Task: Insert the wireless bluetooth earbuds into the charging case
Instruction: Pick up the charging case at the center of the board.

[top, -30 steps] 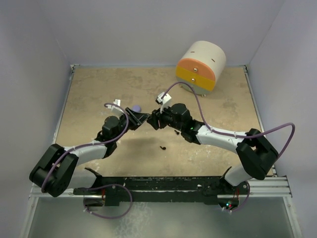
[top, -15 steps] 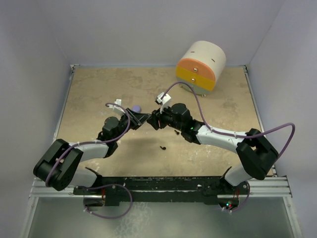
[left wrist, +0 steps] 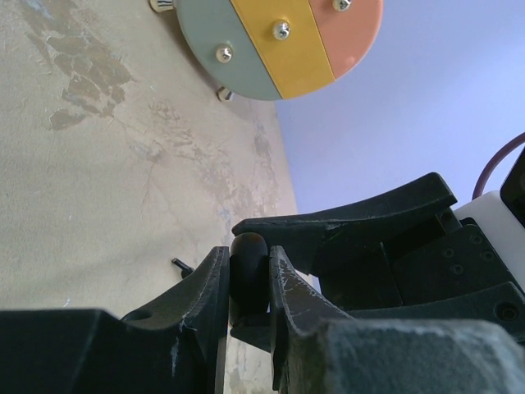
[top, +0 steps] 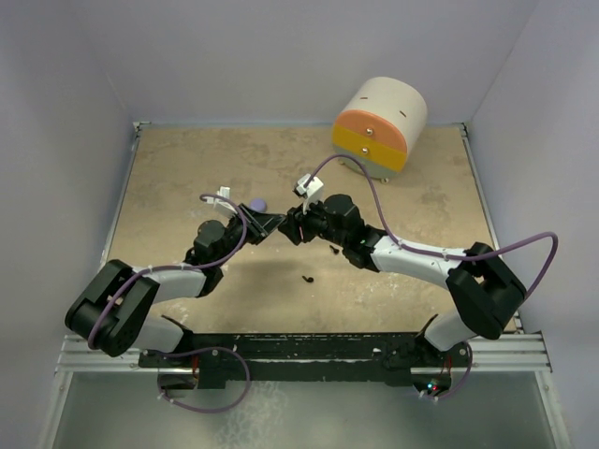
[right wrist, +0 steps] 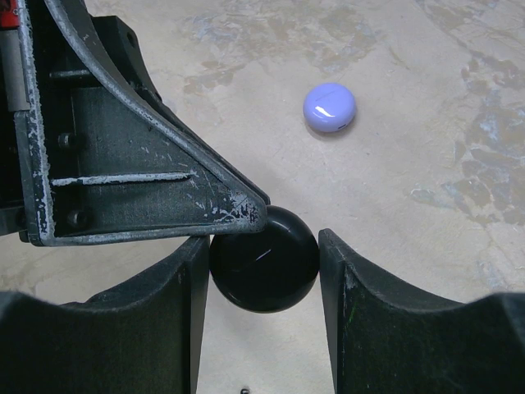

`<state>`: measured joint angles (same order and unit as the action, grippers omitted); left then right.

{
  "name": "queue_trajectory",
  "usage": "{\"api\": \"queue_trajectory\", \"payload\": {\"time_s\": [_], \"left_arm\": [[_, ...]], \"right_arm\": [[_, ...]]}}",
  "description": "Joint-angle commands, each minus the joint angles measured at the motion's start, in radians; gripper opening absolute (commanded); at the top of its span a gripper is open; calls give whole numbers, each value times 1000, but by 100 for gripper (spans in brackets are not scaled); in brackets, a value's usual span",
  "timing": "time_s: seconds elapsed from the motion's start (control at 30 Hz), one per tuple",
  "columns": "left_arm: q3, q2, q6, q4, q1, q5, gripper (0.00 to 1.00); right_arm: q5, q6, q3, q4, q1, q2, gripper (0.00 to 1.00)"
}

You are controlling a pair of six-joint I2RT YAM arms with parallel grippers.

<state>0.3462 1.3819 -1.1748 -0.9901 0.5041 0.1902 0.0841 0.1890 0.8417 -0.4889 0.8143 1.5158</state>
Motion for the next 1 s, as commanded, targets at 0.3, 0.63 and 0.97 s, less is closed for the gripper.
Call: {"api": "queue_trajectory", "payload": {"time_s": [0.3, 0.63, 0.97], "left_arm": [[24, 8, 26, -60, 7, 146, 21], [30, 8, 31, -59, 7, 163, 33], [34, 28, 28, -78, 7, 176, 0]], "right_arm": [[60, -34, 12, -60, 4, -34, 0], [63, -36, 13, -64, 3, -31, 0], [65, -39, 13, -66, 3, -31, 0]]}}
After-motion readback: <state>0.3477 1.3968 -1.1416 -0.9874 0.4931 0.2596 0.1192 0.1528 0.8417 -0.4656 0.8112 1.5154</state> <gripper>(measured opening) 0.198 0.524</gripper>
